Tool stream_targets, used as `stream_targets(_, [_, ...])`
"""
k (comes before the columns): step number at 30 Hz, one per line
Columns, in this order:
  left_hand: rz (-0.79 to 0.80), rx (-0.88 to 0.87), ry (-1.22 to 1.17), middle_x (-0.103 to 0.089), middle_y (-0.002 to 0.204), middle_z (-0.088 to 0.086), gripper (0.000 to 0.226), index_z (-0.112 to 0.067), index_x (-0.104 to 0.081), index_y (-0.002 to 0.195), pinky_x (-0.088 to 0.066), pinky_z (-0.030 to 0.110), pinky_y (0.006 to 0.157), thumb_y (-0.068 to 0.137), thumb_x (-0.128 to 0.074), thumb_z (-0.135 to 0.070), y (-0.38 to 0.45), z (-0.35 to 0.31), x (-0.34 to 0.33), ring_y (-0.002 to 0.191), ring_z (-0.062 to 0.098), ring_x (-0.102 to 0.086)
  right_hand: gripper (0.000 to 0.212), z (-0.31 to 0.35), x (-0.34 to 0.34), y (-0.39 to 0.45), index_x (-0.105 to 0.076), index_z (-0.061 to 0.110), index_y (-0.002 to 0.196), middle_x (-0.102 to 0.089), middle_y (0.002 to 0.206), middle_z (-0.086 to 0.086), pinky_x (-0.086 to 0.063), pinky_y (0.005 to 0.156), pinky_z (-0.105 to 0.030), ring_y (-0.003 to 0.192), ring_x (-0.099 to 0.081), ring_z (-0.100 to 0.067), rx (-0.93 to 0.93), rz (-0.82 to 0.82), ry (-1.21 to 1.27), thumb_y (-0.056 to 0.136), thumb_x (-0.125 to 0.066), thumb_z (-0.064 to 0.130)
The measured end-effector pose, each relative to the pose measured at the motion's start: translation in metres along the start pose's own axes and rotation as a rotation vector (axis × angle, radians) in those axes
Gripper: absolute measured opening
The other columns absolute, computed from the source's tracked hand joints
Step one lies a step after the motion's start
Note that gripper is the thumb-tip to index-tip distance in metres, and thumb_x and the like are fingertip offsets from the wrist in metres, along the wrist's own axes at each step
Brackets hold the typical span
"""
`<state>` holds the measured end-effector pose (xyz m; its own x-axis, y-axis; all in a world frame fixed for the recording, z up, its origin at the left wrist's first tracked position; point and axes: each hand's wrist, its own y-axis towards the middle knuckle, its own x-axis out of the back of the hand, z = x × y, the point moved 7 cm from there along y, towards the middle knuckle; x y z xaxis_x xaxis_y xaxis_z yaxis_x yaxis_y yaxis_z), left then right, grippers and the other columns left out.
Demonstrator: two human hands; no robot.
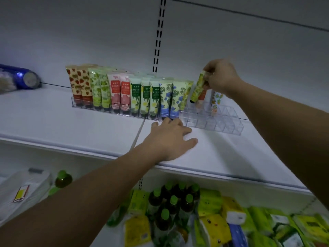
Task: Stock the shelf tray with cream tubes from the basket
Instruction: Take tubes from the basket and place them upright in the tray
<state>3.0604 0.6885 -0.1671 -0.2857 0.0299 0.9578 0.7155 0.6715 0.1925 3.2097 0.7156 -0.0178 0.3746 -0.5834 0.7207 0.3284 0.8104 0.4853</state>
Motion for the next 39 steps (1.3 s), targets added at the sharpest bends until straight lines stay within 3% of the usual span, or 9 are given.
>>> stream_targets(9, [-0.038, -0.007, 0.0, -0.037, 0.142, -0.004, 0.056, -0.037, -0.042, 0.139, -0.023, 0.055, 0.107, 0.092, -0.029, -0.064, 0.001, 0.0, -0.001, 0.13, 0.022, -0.029, 0.023, -0.006, -0.037, 0.024, -0.067, -0.003, 0.112, -0.067, 0.111, -0.023, -0.052, 0.093, -0.044, 0.101, -0.065, -0.036, 0.019, 0.075, -0.19, 0.093, -0.054, 0.0])
stream_targets(12, [-0.048, -0.009, -0.018, -0.037, 0.141, -0.005, 0.056, -0.038, -0.042, 0.139, -0.022, 0.054, 0.106, 0.091, -0.03, -0.064, 0.001, 0.0, -0.001, 0.129, 0.021, -0.029, 0.022, -0.005, -0.048, 0.024, -0.071, -0.001, 0.106, -0.063, 0.114, -0.021, -0.047, 0.084, -0.034, 0.099, -0.061, -0.037, 0.091, 0.059, -0.349, 0.092, -0.055, 0.002])
stream_targets(17, [-0.052, 0.002, -0.021, -0.038, 0.14, -0.005, 0.056, -0.038, -0.043, 0.138, -0.023, 0.054, 0.106, 0.091, -0.031, -0.065, 0.002, 0.001, -0.001, 0.129, 0.021, -0.03, 0.025, -0.004, -0.045, 0.023, -0.066, 0.001, 0.113, -0.046, 0.122, -0.02, -0.043, 0.08, -0.035, 0.098, -0.056, -0.039, 0.112, 0.046, -0.462, 0.093, -0.055, 0.009])
stream_targets(21, [-0.057, 0.002, -0.033, -0.039, 0.14, -0.005, 0.057, -0.038, -0.044, 0.138, -0.024, 0.053, 0.105, 0.09, -0.032, -0.066, 0.001, 0.001, 0.0, 0.129, 0.021, -0.03, 0.031, 0.006, -0.028, 0.009, -0.058, 0.004, 0.123, -0.051, 0.125, -0.018, -0.045, 0.086, -0.037, 0.105, -0.056, -0.037, 0.098, 0.052, -0.419, 0.093, -0.056, 0.016])
stream_targets(27, [-0.025, 0.023, -0.032, -0.042, 0.143, -0.004, 0.057, -0.036, -0.047, 0.137, -0.026, 0.052, 0.105, 0.09, -0.034, -0.066, -0.005, -0.003, 0.005, 0.13, 0.023, -0.033, 0.03, 0.032, -0.009, -0.042, -0.065, 0.006, 0.111, -0.068, 0.104, -0.015, -0.043, 0.077, -0.03, 0.09, -0.06, -0.027, 0.088, 0.239, -0.331, 0.1, -0.046, 0.028])
stream_targets(30, [-0.127, 0.118, 0.033, -0.051, 0.136, 0.004, 0.047, -0.027, -0.056, 0.128, -0.033, 0.048, 0.1, 0.093, -0.037, -0.052, -0.018, -0.004, 0.02, 0.124, 0.026, -0.044, 0.044, 0.048, -0.006, -0.079, -0.064, 0.0, 0.102, -0.067, 0.103, -0.019, -0.04, 0.074, -0.03, 0.088, -0.057, -0.029, 0.088, 0.306, -0.31, 0.103, -0.038, 0.035])
stream_targets(33, [-0.221, 0.196, 0.118, -0.053, 0.131, 0.011, 0.04, -0.022, -0.054, 0.127, -0.036, 0.047, 0.098, 0.095, -0.039, -0.041, -0.042, -0.006, 0.033, 0.12, 0.031, -0.047, 0.049, 0.061, -0.002, -0.119, -0.064, 0.0, 0.109, -0.067, 0.107, -0.02, -0.052, 0.078, -0.038, 0.094, -0.063, -0.035, 0.06, 0.373, -0.269, 0.103, -0.036, 0.04])
stream_targets(36, [-0.247, 0.24, -0.041, -0.055, 0.13, 0.008, 0.039, -0.029, -0.055, 0.126, -0.034, 0.047, 0.099, 0.091, -0.048, -0.044, -0.076, -0.002, 0.037, 0.122, 0.03, -0.047, 0.048, 0.07, -0.003, -0.162, -0.064, 0.007, 0.111, -0.068, 0.1, -0.012, -0.054, 0.065, -0.036, 0.084, -0.065, -0.027, 0.056, 0.445, -0.215, 0.102, -0.036, 0.045])
stream_targets(39, [-0.365, 0.205, -0.211, -0.065, 0.111, -0.001, 0.029, -0.03, -0.062, 0.116, -0.046, 0.039, 0.093, 0.091, -0.051, -0.039, -0.126, 0.007, 0.04, 0.103, 0.019, -0.058, 0.041, 0.07, -0.015, -0.205, -0.062, 0.014, 0.113, -0.064, 0.095, -0.004, -0.047, 0.062, -0.029, 0.08, -0.062, -0.016, 0.082, 0.514, -0.146, 0.102, -0.038, 0.046])
